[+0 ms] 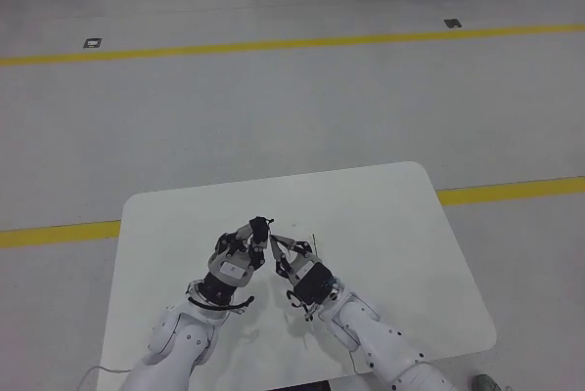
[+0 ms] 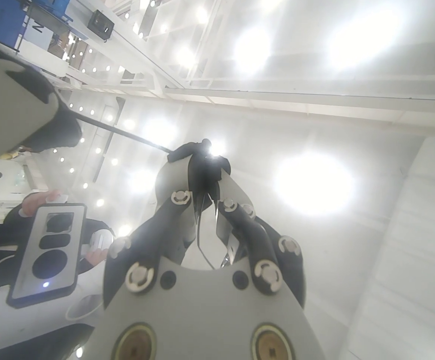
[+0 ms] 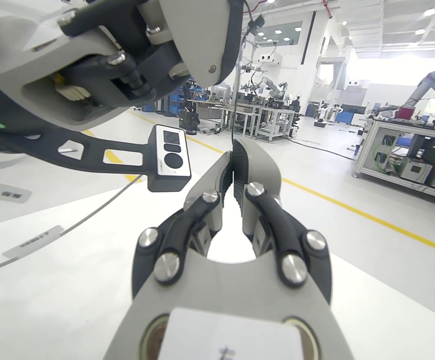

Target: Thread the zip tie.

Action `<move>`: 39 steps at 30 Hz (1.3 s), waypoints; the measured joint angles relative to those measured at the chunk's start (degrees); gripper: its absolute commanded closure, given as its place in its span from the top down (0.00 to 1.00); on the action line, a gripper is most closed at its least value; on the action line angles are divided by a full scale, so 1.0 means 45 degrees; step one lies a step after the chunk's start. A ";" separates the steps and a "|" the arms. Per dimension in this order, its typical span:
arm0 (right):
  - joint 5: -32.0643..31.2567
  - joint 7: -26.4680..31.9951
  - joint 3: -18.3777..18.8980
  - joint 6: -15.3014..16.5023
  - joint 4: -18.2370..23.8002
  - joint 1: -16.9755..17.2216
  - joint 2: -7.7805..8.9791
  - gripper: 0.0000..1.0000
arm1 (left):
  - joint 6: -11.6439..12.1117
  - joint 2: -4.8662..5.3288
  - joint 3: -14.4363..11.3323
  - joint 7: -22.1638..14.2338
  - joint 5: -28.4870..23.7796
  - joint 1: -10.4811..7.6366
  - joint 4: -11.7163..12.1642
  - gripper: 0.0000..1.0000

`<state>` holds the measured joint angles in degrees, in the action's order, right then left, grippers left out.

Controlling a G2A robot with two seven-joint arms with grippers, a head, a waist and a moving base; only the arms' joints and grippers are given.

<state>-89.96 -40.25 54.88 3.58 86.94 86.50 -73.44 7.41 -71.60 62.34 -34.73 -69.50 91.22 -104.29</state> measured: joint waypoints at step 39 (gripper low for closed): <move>0.2103 -0.1014 0.2874 0.0588 0.0419 0.2136 0.0455 1.00 | 0.0544 -0.0080 0.0063 0.0475 0.0823 -0.0325 0.1075 0.00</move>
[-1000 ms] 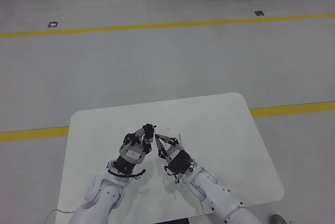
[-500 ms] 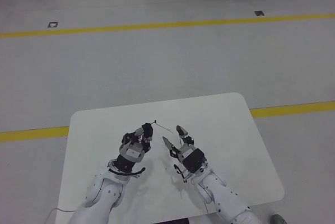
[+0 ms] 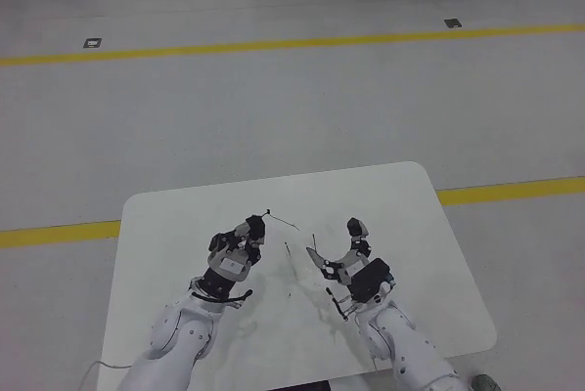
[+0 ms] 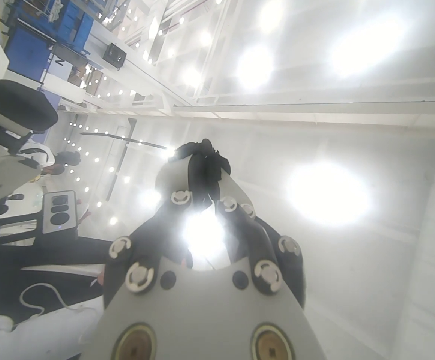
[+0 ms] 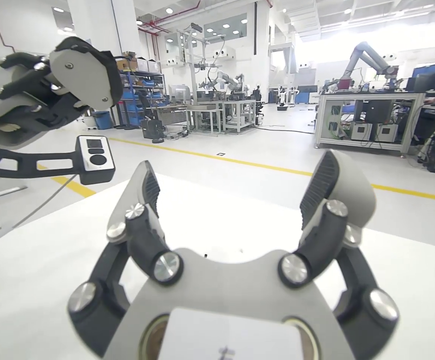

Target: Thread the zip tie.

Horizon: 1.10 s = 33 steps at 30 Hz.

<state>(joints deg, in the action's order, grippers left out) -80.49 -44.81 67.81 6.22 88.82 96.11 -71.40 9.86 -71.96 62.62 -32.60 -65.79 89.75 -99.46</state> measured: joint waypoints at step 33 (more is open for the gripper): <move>0.1471 -0.1179 0.2394 0.0859 0.2465 0.2730 0.0372 1.00 | -0.1360 0.0138 0.0626 -0.1034 -0.1859 0.1370 -0.1531 0.00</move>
